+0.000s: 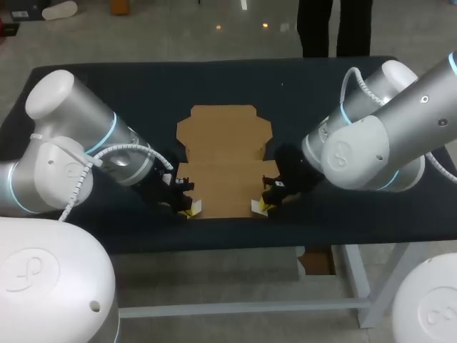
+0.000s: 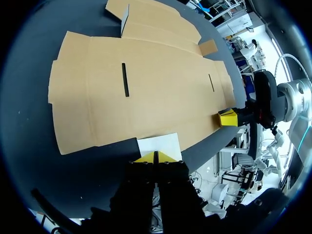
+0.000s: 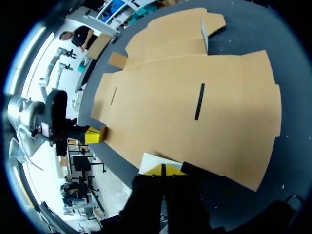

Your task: Assemble the packaging by folding the flat box into shape, placing the metal phone stand inside, and closing the box properly

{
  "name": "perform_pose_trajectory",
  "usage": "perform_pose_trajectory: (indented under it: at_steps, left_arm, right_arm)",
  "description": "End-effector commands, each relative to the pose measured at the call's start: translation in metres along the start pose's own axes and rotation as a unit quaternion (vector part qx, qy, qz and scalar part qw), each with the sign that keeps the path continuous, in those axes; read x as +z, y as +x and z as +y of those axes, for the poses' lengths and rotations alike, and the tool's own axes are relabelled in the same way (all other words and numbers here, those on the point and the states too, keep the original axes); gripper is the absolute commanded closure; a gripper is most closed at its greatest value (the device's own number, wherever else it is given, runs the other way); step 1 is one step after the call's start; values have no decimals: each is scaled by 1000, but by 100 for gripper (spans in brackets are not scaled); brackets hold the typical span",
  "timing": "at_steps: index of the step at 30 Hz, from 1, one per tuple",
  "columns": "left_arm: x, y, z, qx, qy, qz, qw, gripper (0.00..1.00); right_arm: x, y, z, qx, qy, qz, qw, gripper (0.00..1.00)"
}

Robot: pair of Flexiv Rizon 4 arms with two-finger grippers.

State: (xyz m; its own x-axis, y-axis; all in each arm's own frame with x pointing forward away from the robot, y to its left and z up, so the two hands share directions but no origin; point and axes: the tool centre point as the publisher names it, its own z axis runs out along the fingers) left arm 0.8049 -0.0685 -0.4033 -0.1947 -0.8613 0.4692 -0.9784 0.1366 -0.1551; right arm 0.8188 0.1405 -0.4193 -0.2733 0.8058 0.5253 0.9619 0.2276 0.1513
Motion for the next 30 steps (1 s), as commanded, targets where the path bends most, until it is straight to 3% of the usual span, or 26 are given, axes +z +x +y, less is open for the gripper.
perform_pose_trajectory:
  at_steps: [1,24,30]
  left_arm:
    - [4,3,-1,-1,1,-7,1000,100]
    - [19,-2,-3,-7,8,-24,1000,100]
    - [11,1,-2,-3,17,-26,1000,100]
  right_arm:
    - [5,0,3,0,4,-1,1000,100]
    - [17,2,2,3,17,-47,999,100]
    - [6,3,1,3,2,-44,999,100]
